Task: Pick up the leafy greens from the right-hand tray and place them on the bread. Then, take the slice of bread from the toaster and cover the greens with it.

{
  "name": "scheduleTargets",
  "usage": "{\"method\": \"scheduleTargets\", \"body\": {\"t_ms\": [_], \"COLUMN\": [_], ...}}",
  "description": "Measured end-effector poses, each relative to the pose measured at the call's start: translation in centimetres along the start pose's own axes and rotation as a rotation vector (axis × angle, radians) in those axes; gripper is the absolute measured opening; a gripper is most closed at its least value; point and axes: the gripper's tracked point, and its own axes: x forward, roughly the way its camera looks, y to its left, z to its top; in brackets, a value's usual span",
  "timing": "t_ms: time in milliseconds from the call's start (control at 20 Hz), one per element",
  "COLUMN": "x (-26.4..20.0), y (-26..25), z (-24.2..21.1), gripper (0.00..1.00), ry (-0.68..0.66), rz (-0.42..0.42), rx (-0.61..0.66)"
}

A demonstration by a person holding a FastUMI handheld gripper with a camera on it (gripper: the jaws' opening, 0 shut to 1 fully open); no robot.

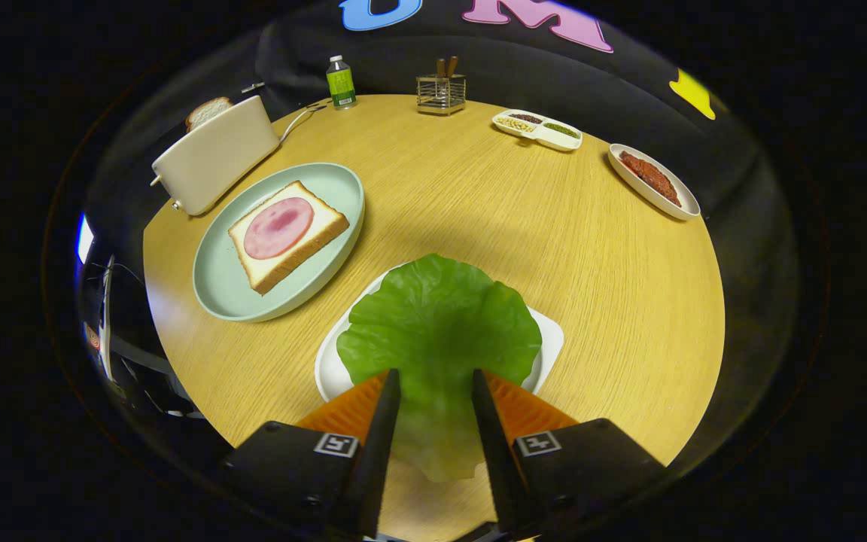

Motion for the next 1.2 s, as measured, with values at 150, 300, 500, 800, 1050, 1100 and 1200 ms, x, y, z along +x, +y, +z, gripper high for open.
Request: {"method": "scheduleTargets", "body": {"t_ms": [150, 300, 500, 800, 1050, 1100, 1200], "x": [0.1, -0.6, -3.2, -7.9, -10.5, -10.7, -10.7], "y": [-0.2, -0.6, -0.4, 1.9, 4.9, 5.6, 7.0], "z": [0.1, 0.3, 2.4, 7.2, 12.3, 13.0, 14.2], "gripper": [0.18, 0.08, 0.07, 0.07, 0.07, 0.07, 0.07], "ry": [-0.012, -0.025, -0.109, -0.233, -0.321, -0.329, -0.332], "rz": [-0.001, -0.012, -0.012, 0.025, 0.076, 0.086, 0.111], "rx": [0.040, 0.056, 0.057, 0.046, 0.024, 0.019, 0.014]}}
